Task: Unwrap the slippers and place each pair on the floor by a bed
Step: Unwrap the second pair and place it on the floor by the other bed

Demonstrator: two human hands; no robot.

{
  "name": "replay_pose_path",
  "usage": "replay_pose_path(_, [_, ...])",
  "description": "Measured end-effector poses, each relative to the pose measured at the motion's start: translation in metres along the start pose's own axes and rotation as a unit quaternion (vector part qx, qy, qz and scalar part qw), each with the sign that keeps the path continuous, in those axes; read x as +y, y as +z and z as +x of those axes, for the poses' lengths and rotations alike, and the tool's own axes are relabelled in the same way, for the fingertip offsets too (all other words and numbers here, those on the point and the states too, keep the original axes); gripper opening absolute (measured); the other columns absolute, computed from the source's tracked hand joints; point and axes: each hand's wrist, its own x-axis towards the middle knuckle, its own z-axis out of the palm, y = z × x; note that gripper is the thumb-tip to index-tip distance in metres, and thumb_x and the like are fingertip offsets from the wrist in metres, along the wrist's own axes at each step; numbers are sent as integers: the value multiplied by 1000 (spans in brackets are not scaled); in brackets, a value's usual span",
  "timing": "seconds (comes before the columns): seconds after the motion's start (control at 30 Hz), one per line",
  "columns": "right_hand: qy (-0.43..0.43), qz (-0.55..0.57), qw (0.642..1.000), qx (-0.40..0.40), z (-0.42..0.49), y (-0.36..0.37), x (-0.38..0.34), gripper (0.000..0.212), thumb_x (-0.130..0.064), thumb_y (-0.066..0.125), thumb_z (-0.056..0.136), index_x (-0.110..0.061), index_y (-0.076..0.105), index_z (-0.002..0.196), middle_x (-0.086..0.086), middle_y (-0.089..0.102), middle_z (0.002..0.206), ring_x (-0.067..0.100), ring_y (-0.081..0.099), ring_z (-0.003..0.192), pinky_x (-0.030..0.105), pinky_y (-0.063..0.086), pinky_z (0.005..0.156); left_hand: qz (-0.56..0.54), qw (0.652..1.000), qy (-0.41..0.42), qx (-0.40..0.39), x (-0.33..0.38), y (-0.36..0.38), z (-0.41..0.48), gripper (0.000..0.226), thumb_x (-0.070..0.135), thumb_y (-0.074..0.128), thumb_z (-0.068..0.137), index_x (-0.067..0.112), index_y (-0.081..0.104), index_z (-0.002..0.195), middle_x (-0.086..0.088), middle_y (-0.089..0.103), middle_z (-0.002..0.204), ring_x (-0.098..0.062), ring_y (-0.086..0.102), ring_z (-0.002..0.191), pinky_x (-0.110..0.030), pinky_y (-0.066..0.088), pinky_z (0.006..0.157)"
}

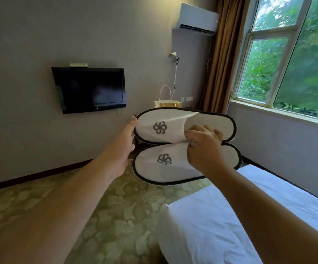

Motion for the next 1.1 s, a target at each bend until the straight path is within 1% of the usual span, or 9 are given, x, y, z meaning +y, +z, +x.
replay_pose_path(0.1, [5,24,1000,9,16,33,20,25,-13,48,71,-17,72,74,-4,69,81,26,55,81,29,15,77,4,1000,18,15,-4,4,33,38,73,45,82,44,62,100,21,62,98,10,54,84,-23,37,68])
replay_pose_path(0.23, [1,56,998,5,45,78,52,20,-13,53,73,-17,72,76,-5,67,81,24,54,81,35,21,82,26,999,13,31,-4,8,80,89,86,50,58,41,50,135,13,46,143,-8,46,117,-39,31,105])
replay_pose_path(0.3, [3,73,997,4,63,98,68,19,-12,55,74,-17,73,78,-5,68,82,25,54,82,35,21,82,37,998,4,50,-1,10,103,96,87,52,54,40,49,137,13,43,146,-17,45,122,-51,28,110])
replay_pose_path(0.43, [-12,87,996,-1,97,132,100,21,-15,54,73,-19,73,82,-8,67,84,21,54,84,35,21,85,9,997,18,71,1,12,151,53,77,50,74,43,70,109,20,64,116,-17,51,109,-45,37,103])
replay_pose_path(0.5, [-8,101,995,-4,111,146,112,24,-15,52,72,-21,72,82,-11,64,81,18,51,81,33,20,84,-10,998,24,63,-1,13,169,48,75,49,77,42,73,102,23,69,100,-9,51,100,-39,39,95])
replay_pose_path(0.6, [-8,98,995,-6,126,166,130,32,-24,39,73,-25,70,80,-18,56,79,13,45,80,32,20,84,-9,999,23,36,-4,15,196,59,80,50,73,40,70,111,18,65,108,-9,50,100,-41,38,92])
replay_pose_path(0.77, [-6,84,996,-10,149,202,155,26,-17,47,73,-22,71,79,-12,63,80,19,52,79,36,24,84,-9,999,-7,34,-8,13,251,77,83,53,64,41,57,128,11,55,135,-24,45,127,-47,39,96])
replay_pose_path(0.97, [21,69,997,-24,177,260,173,27,-13,47,74,-19,72,78,-9,66,80,24,55,80,36,23,83,-5,1000,-16,1,-19,-7,334,67,86,53,62,47,63,115,16,61,124,-21,48,115,-50,41,98])
replay_pose_path(1.1, [24,44,999,-17,207,299,180,42,-31,32,76,-20,73,77,-10,66,81,17,49,80,37,25,83,-16,998,-28,-47,-18,-25,392,54,86,52,65,52,68,105,20,63,123,-25,48,122,-49,43,93])
